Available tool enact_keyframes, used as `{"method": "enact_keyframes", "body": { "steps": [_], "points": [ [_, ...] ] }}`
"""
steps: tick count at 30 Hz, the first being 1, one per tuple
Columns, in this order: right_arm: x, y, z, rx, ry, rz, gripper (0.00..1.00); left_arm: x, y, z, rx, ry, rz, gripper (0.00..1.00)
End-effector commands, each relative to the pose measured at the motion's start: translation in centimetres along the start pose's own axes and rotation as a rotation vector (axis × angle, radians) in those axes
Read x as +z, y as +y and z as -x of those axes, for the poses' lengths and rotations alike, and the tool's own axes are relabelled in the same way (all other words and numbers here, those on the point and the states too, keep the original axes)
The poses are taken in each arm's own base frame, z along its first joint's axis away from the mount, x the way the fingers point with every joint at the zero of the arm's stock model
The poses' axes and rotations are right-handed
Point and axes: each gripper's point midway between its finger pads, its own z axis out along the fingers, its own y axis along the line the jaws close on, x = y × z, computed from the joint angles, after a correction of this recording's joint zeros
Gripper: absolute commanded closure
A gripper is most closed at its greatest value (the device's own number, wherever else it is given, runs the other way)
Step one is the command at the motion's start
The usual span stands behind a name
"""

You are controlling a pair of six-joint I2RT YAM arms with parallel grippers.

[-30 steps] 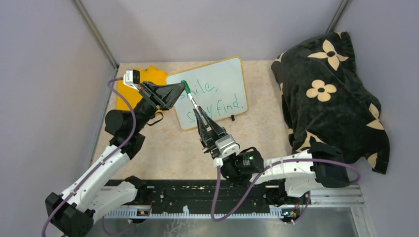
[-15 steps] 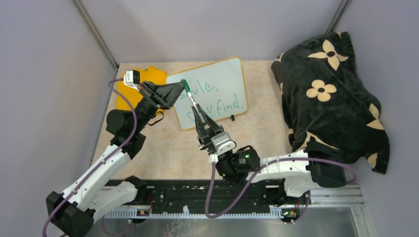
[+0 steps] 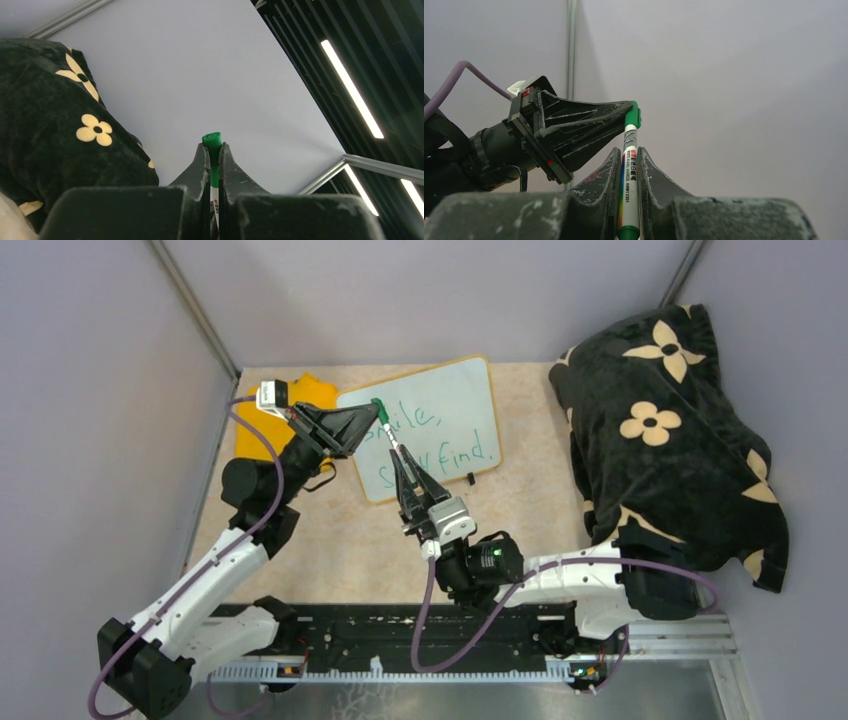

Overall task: Write a sentence on the whiteboard
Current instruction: Close the whiteboard marker at the center of the board.

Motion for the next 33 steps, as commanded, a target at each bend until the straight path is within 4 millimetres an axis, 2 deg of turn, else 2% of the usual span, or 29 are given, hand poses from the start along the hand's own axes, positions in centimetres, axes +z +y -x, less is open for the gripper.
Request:
{"method": "enact_keyframes", "body": {
  "steps": [1,6,13,18,33],
  "points": [
    [1.4,-2.6,3.0,0.143,-0.122,-0.11,1.0,-1.2,-0.5,-5.3,0.013,0.246,-0.047,1.0],
    [1.4,-2.8,3.1,0.141,-0.122,-0.113,1.0,-1.1,-0.3,-6.2,0.014,0.27,-0.046,1.0],
    [1.1,-2.8,2.6,0.134,-0.111,-0.105,1.0,-1.2,-0.9,-5.7,0.04,0.241,-0.049,1.0],
    [1.2,-2.7,2.4,0.135,-0.105,-0.101,1.0,-1.1,-1.0,-6.2,0.053,0.272,-0.056,1.0],
    [4.2,-2.8,2.0,0.157,-0.129,-0.119,1.0,-2.3,1.2,-11.2,0.025,0.419,-0.011,1.0]
  ]
}}
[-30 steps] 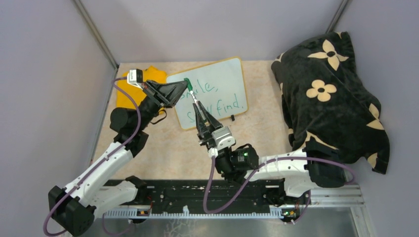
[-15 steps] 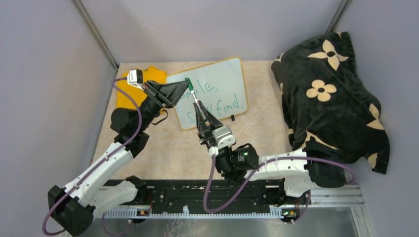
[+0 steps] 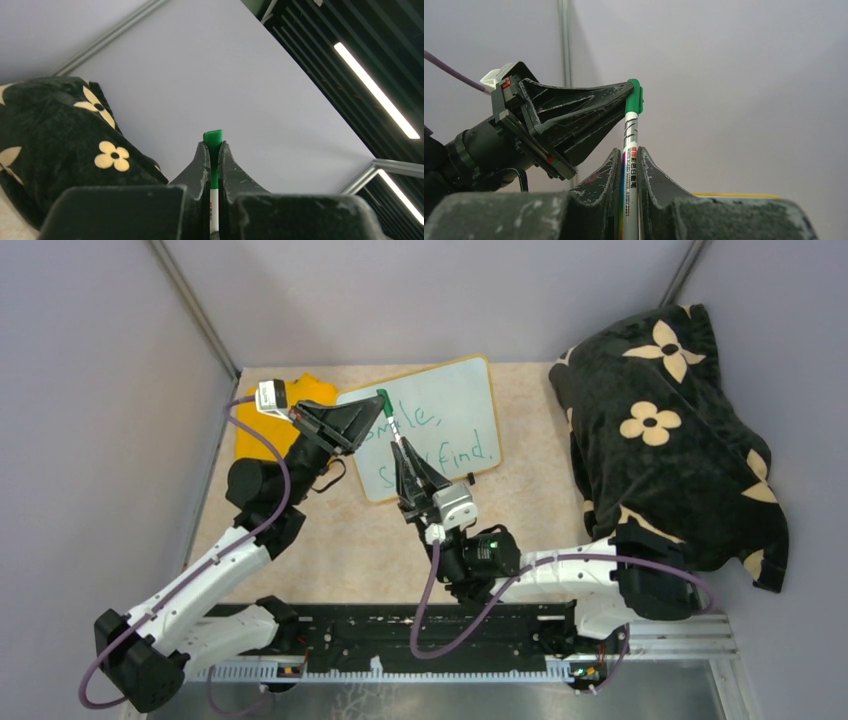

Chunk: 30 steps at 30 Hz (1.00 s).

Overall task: Write a sentence on the whiteboard
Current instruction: Close the whiteboard marker at the center of the board.

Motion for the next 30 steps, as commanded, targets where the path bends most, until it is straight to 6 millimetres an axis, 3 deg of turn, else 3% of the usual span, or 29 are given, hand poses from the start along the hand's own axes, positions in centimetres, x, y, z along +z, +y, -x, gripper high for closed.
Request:
{"method": "enact_keyframes", "body": {
  "steps": [1,10,23,26,30],
  "points": [
    [3.6,-1.4,3.3,0.094,-0.148,-0.068,1.0,-4.2,0.6,-10.7,-0.084,0.475,-0.026,1.0],
    [2.8,-2.9,4.2,0.121,-0.158,-0.074,1.0,-4.1,-0.6,-9.8,-0.053,0.428,-0.074,1.0],
    [3.9,-4.1,5.8,0.11,-0.196,-0.119,1.0,-5.0,1.3,-13.9,-0.085,0.546,-0.008,1.0],
    [4.0,-4.1,6.0,0.106,-0.2,-0.114,1.0,-5.2,1.5,-13.6,-0.079,0.527,0.0,1.0],
    [3.4,-4.2,5.6,0.112,-0.185,-0.096,1.0,-4.9,0.9,-11.7,-0.04,0.422,-0.004,1.0]
  ]
}}
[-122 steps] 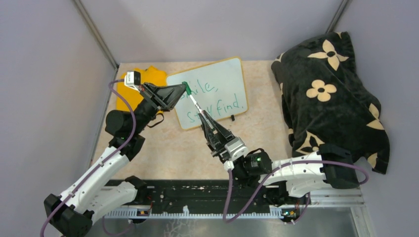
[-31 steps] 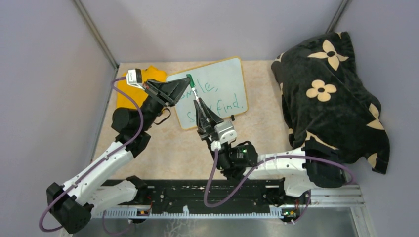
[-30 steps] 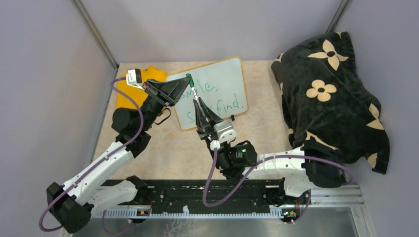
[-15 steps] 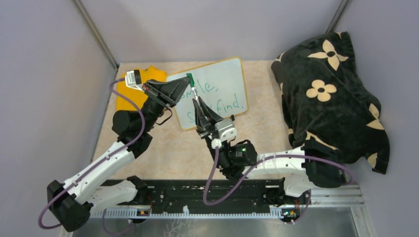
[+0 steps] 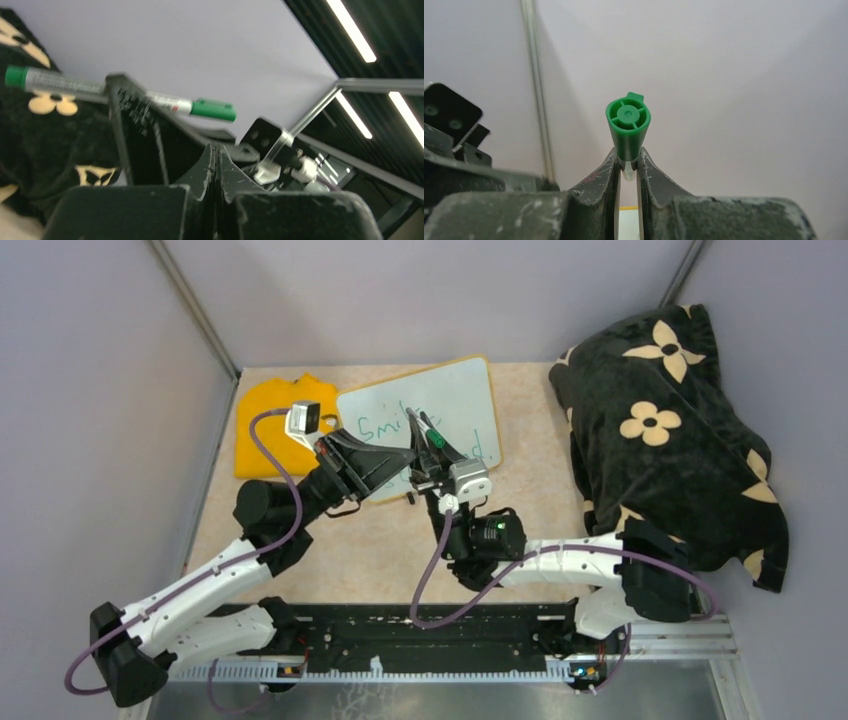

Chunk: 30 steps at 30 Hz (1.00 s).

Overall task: Write a sentence on the whiteboard
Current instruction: Close the whiteboard marker at the center of the board, then place the whiteboard marker at the center of the board.

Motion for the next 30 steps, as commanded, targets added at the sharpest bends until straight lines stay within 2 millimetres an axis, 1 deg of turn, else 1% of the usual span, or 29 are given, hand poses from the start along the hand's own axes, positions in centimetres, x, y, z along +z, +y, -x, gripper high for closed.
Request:
{"method": "enact_keyframes", "body": {
  "steps": [1,5,10,13,14,15,17,18,19,21,22,24,26,28,30],
  "points": [
    [1.1,-0.8,5.6,0.132,-0.151,0.009,1.0,-2.2,3.9,-4.2,-0.032,0.154,0.129,1.0],
    [0.7,-1.1,5.6,0.14,-0.142,0.025,1.0,-2.1,3.1,-3.1,0.018,0.106,0.124,1.0],
    [0.3,-1.3,5.5,0.154,-0.128,0.038,1.0,-2.0,3.1,-2.6,0.047,0.092,0.139,1.0],
    [-0.2,-1.5,5.0,0.142,-0.094,0.051,1.0,-2.3,3.5,-2.0,0.08,0.067,0.176,1.0],
    [-0.4,-1.7,4.7,0.134,-0.075,0.055,1.0,-2.5,3.7,-1.7,0.101,0.056,0.194,0.95],
    [-0.6,-1.7,4.3,0.124,-0.051,0.064,1.0,-2.8,3.8,-1.2,0.137,0.038,0.215,0.88],
    [-1.2,-1.6,3.5,0.106,-0.003,0.097,1.0,-3.4,3.8,-0.2,0.208,0.006,0.248,0.67],
    [-1.6,-1.6,3.2,0.101,0.021,0.117,1.0,-3.7,3.7,0.3,0.243,-0.008,0.264,0.59],
    [-1.9,-1.6,2.9,0.103,0.045,0.136,1.0,-4.1,3.8,0.9,0.283,-0.025,0.285,0.5],
    [-2.8,-1.3,2.1,0.109,0.118,0.192,1.0,-4.9,3.7,1.9,0.367,-0.055,0.316,0.38],
    [-3.2,-1.1,1.9,0.115,0.151,0.222,1.0,-5.2,3.6,2.2,0.41,-0.058,0.321,0.34],
    [-3.9,-0.7,2.1,0.136,0.206,0.29,1.0,-5.7,3.4,3.2,0.5,-0.081,0.338,0.27],
    [-4.7,0.0,1.5,0.14,0.287,0.357,1.0,-6.0,3.1,3.6,0.58,-0.073,0.34,0.23],
    [-5.5,0.5,0.7,0.14,0.374,0.41,1.0,-5.9,2.8,3.6,0.638,-0.046,0.331,0.19],
    [-6.8,1.1,0.1,0.156,0.441,0.477,1.0,-5.4,2.0,2.6,0.687,0.022,0.266,0.15]
  ]
}}
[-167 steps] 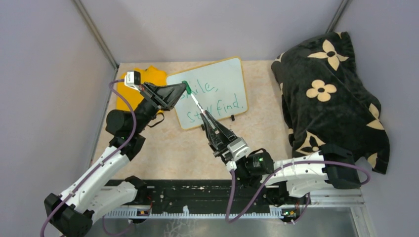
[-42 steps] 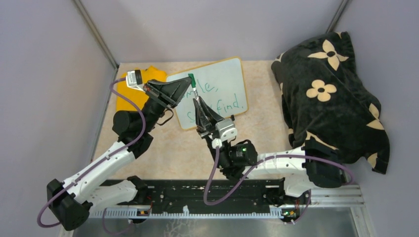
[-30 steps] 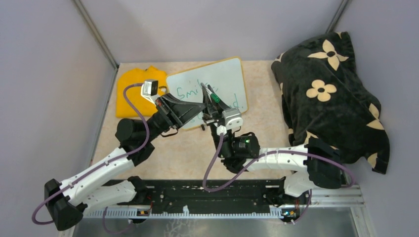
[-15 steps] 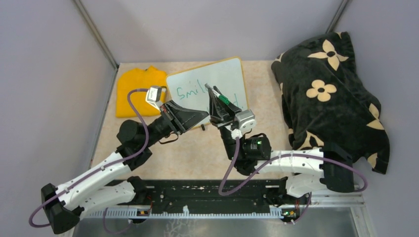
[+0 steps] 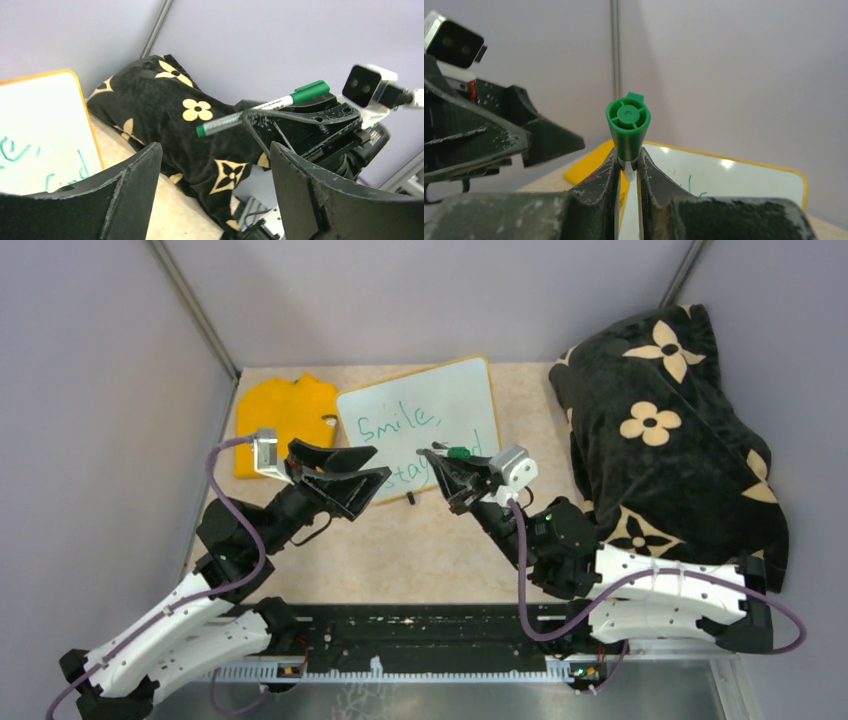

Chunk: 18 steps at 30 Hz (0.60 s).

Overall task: Write a sentence on the whiteboard
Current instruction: Place the whiteboard marker at the center of the board.

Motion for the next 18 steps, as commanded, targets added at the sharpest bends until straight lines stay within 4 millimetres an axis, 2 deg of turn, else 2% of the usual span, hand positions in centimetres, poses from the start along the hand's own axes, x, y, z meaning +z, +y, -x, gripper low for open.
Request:
{"method": "enact_keyframes", "body": {
  "steps": [1,5,9,13,18],
  "points": [
    [-2.0,3.1,-3.4,0.047,0.236,0.202,1.0,0.2,-1.6,0.0,0.211,0.058,-0.097,0.14],
    [-4.0,4.8,-4.9,0.069,0.327,0.319,1.0,0.8,-4.7,-2.0,0.247,0.178,-0.298,0.11],
    [-5.1,5.3,-5.7,0.081,0.37,0.364,1.0,1.7,-6.6,-3.5,0.24,0.282,-0.427,0.08],
    [-5.7,5.6,-5.3,0.093,0.368,0.396,1.0,1.8,-7.2,-4.7,0.241,0.339,-0.495,0.08],
    [-6.2,6.4,-4.9,0.104,0.374,0.457,1.0,2.1,-6.8,-5.8,0.239,0.4,-0.498,0.15]
  ]
}}
